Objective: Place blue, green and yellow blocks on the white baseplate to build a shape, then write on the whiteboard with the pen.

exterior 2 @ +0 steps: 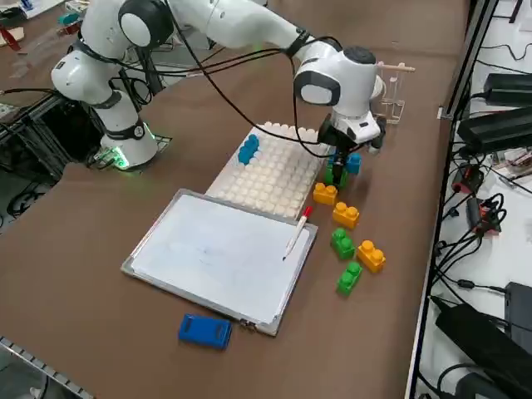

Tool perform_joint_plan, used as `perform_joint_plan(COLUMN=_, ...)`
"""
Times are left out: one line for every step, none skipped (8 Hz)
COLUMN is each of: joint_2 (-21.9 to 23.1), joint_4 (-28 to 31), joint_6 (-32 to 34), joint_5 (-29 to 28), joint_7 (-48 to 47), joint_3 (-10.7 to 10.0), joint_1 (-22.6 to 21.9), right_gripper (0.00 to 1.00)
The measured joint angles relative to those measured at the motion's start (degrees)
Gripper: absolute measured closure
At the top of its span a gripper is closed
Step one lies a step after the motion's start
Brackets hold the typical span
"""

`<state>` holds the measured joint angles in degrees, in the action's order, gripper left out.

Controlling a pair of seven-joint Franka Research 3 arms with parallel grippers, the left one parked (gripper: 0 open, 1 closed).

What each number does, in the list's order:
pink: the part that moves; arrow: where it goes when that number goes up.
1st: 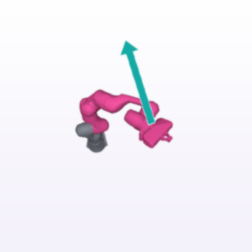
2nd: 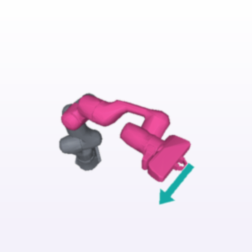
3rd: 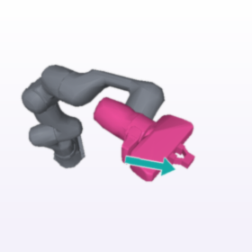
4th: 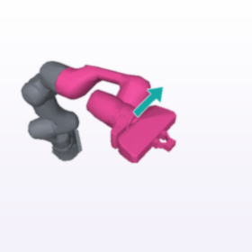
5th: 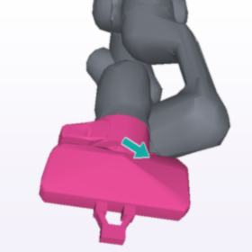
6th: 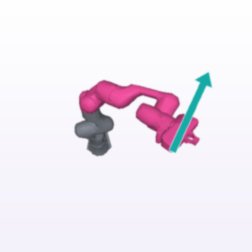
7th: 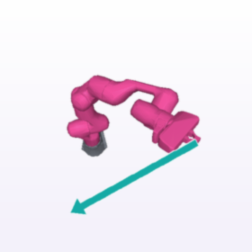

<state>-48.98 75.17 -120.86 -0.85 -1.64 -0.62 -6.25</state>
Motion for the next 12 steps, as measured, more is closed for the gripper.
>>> perform_joint_plan(joint_2=0.0, joint_4=0.0, joint_6=0.0, joint_5=0.0, joint_7=0.1, joint_3=0.0, joint_1=0.0, right_gripper=0.6)
perform_joint_plan(joint_2=0.0, joint_4=-0.1, joint_6=0.0, joint_5=0.0, joint_7=0.6, joint_3=0.0, joint_1=0.1, right_gripper=0.6)
perform_joint_plan(joint_2=0.0, joint_4=-0.1, joint_6=0.0, joint_5=0.0, joint_7=2.4, joint_3=-0.1, joint_1=0.2, right_gripper=0.6)
perform_joint_plan(joint_2=0.2, joint_4=-0.4, joint_6=0.0, joint_5=0.0, joint_7=4.0, joint_3=-0.1, joint_1=0.3, right_gripper=0.6)
perform_joint_plan(joint_2=0.8, joint_4=-0.9, joint_6=0.7, joint_5=0.0, joint_7=4.5, joint_3=-0.1, joint_1=0.4, right_gripper=0.6)
perform_joint_plan(joint_2=2.2, joint_4=-1.1, joint_6=3.5, joint_5=0.0, joint_7=4.6, joint_3=-0.1, joint_1=0.4, right_gripper=0.6)
perform_joint_plan(joint_2=4.5, joint_4=-0.5, joint_6=7.2, joint_5=0.0, joint_7=4.6, joint_3=-0.1, joint_1=0.4, right_gripper=0.6)
perform_joint_plan(joint_2=7.6, joint_4=1.9, joint_6=9.3, joint_5=-0.1, joint_7=4.5, joint_3=-0.1, joint_1=0.3, right_gripper=0.6)
perform_joint_plan(joint_2=11.1, joint_4=6.0, joint_6=9.4, joint_5=-0.2, joint_7=4.2, joint_3=-0.1, joint_1=0.2, right_gripper=0.6)
perform_joint_plan(joint_2=14.8, joint_4=11.1, joint_6=8.8, joint_5=-0.5, joint_7=4.0, joint_3=0.0, joint_1=0.1, right_gripper=0.6)
perform_joint_plan(joint_2=18.4, joint_4=16.7, joint_6=6.8, joint_5=-1.9, joint_7=3.8, joint_3=0.3, joint_1=0.0, right_gripper=0.6)
perform_joint_plan(joint_2=22.0, joint_4=23.0, joint_6=3.2, joint_5=-3.6, joint_7=3.8, joint_3=0.4, joint_1=-0.1, right_gripper=0.6)
